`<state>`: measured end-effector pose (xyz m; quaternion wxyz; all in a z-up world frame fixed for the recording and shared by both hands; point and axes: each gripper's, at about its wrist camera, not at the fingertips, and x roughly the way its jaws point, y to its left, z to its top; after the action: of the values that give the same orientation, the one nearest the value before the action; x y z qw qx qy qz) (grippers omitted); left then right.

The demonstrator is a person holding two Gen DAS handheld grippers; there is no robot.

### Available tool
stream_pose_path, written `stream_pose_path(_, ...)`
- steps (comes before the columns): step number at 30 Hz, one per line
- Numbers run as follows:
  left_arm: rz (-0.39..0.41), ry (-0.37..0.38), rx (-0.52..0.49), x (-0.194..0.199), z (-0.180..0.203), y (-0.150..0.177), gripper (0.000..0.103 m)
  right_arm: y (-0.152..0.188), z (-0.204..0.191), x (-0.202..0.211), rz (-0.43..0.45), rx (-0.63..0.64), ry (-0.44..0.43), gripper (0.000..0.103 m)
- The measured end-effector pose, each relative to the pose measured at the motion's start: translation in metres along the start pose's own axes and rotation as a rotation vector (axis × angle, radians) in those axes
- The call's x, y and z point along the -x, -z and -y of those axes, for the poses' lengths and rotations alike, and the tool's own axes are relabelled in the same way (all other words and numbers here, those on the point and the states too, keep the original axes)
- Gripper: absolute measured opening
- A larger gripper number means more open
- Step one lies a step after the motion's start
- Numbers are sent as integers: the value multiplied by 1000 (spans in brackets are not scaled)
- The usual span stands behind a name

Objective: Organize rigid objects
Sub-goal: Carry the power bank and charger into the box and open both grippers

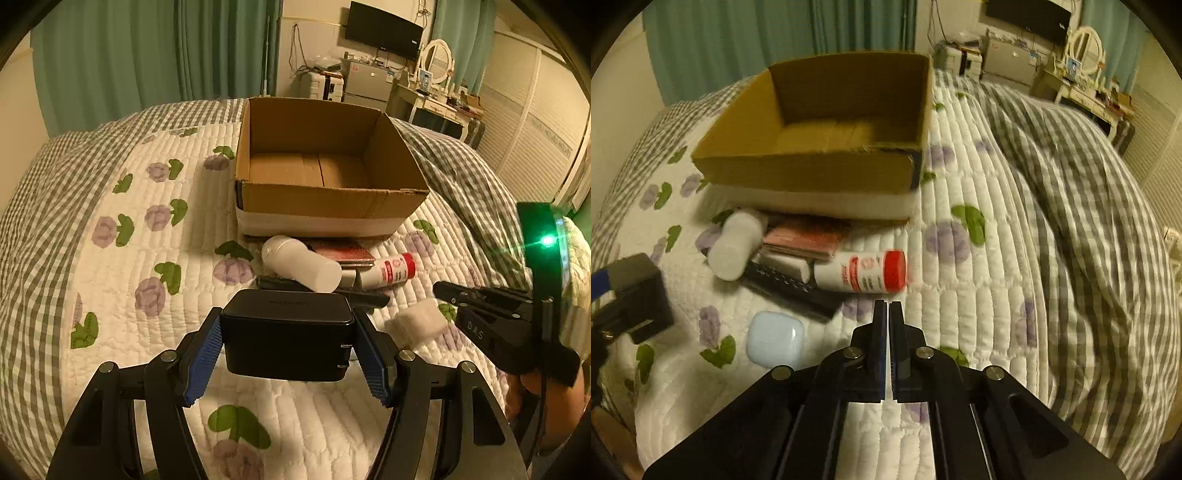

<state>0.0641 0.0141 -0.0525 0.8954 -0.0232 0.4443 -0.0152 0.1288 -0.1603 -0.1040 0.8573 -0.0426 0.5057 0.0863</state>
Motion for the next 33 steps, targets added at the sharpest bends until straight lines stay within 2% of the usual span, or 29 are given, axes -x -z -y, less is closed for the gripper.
stream_pose_path(1,-1,-3,-2,0,-1,2,69,3,5,-1,-15,-24,-17,4)
stream_pose_path(3,-5,-11,1,-4,-4,6,69,9,17,-4,-34,-51,-12,34)
stream_pose_path(4,-10,-15,3,-7,-6,7,69,12,17,-7,-44,-53,-5,59)
stream_pose_path(5,-14,-16,6,-8,-7,10,69,14,18,-8,-48,-55,3,63)
stream_pose_path(9,-40,-22,23,-20,-13,15,69,20,12,-24,-79,-32,-8,62)
stream_pose_path(14,-60,-25,32,-31,-18,18,69,25,-2,-49,-132,19,34,62)
stream_pose_path(15,-63,-25,35,-32,-19,18,69,25,-2,-51,-130,23,41,62)
stream_pose_path(17,-62,-24,36,-32,-20,18,69,23,-2,-52,-126,18,55,54)
stream_pose_path(22,-47,-14,37,-24,-20,13,69,19,-6,-42,-86,31,52,53)
stream_pose_path(26,-20,20,42,-7,-19,-6,69,1,-8,-9,12,26,25,53)
stream_pose_path(33,86,112,-5,30,-10,-79,69,-76,-11,78,249,32,-39,53)
